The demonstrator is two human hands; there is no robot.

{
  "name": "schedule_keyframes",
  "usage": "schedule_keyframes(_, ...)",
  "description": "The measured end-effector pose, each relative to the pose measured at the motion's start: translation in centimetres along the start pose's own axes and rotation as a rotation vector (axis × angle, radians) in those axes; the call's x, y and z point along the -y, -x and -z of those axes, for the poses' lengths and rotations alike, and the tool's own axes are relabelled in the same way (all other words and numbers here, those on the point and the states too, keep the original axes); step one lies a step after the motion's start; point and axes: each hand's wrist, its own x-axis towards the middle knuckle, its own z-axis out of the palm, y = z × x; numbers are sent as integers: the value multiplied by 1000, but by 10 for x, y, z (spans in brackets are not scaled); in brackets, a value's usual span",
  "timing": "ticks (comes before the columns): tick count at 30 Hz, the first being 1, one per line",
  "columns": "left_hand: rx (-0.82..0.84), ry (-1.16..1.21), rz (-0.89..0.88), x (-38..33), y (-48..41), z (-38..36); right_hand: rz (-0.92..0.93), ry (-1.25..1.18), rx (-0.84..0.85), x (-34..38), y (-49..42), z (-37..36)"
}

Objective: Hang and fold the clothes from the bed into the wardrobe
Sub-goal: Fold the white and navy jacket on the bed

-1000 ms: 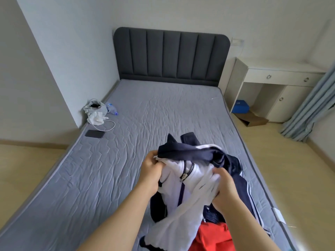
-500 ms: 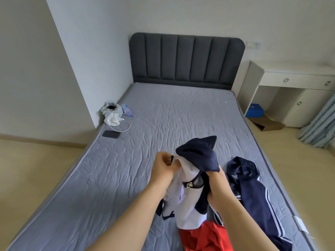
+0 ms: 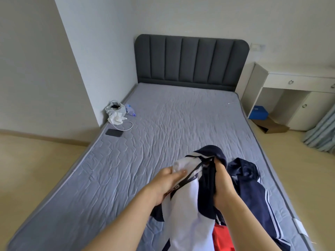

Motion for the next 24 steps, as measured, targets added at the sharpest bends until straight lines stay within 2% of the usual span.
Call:
schedule_keyframes(1,1,22,-15,0,2,-4,-53,-72,61,8,5,7)
schedule_keyframes(3,11,100,-32,-3,5,-14,-99,-97,18,13,8,19)
schedule_keyframes(4,13,173,-32,-5,6,-19,-73,-105,-120,21,13,23)
schedule_keyframes(5,12,256,-36,-8,8,-22,106,10,-217,20,17,33)
schedule_keyframes(7,9,387,-73,-13,12,-24,236,-65,-461,28,20,51)
schedule_keyframes(8,18,437,-94,-17,16,-23,181,-5,-611,31,17,64)
schedule_keyframes(10,33,525,-127,-22,24,-21,92,308,-785,31,18,81)
schedule_keyframes(13,19,591,-171,-26,32,-24,196,568,-665,18,17,90)
schedule_keyframes(15,51,605,-181,-28,42,-32,241,666,-382,13,29,79)
schedule_keyframes(17,79,600,-181,-26,52,-38,123,598,-112,8,34,66)
schedule_keyframes(20,82,565,-181,-25,66,-40,-81,433,189,-2,42,59)
schedule_keyframes(22,15,544,-142,-22,70,-35,-82,439,282,-8,48,57)
schedule_keyframes(24,-75,495,-137,-18,75,-25,-9,431,277,-9,53,49)
